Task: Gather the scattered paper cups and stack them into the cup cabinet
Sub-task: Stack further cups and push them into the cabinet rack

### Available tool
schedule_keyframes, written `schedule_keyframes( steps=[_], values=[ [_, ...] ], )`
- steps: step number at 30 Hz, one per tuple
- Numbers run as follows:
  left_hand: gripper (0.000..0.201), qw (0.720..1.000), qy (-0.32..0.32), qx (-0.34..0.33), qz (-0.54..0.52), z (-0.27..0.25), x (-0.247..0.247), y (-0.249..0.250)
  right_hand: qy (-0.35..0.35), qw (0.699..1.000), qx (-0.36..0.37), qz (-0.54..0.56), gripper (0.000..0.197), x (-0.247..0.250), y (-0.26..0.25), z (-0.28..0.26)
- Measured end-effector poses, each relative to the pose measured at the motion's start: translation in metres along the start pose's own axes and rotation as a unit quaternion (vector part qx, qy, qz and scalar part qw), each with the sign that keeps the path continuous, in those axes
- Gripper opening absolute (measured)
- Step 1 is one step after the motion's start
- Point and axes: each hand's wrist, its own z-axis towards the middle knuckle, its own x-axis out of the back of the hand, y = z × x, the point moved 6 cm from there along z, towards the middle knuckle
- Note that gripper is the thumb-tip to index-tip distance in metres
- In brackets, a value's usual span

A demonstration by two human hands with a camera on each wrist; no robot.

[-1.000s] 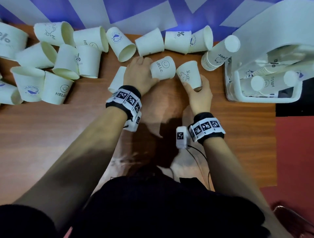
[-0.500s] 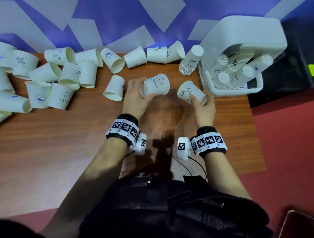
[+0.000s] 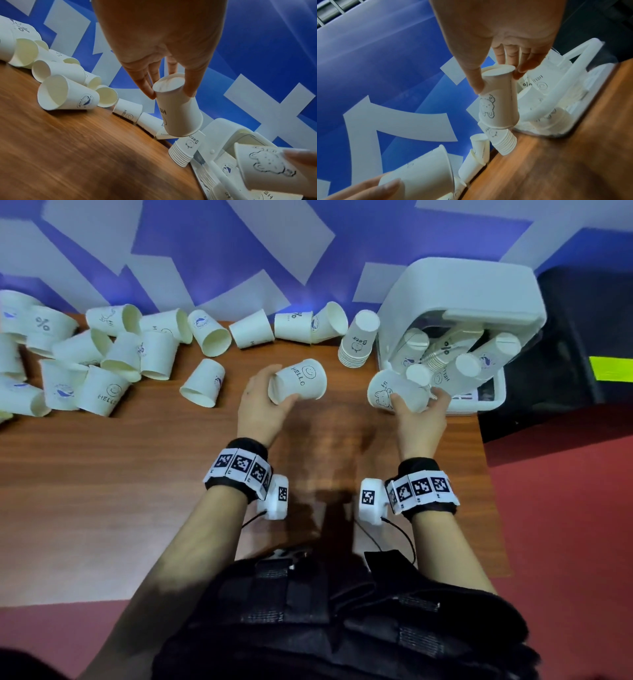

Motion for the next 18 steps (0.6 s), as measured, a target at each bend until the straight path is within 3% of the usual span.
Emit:
schedule_keyframes(
  steps=[4,7,18],
  values=[
    [0.063,1.000,0.005,0.003,-0.008,-0.007,-0.027,0.018,0.051,0.998,0.026,0.011,0.063,0.031,-0.003,0.033],
    [0.070,1.000,0.006,0.004,-0.015,-0.009,-0.044,0.031,0.050,0.998,0.036,-0.005,0.067,0.043,-0.003,0.057],
    [0.067,0.998,0.035,0.048,-0.009,-0.012,-0.098,0.034,-0.102,0.973,0.118,-0.169,0.060,0.021,-0.012,0.118]
  ],
)
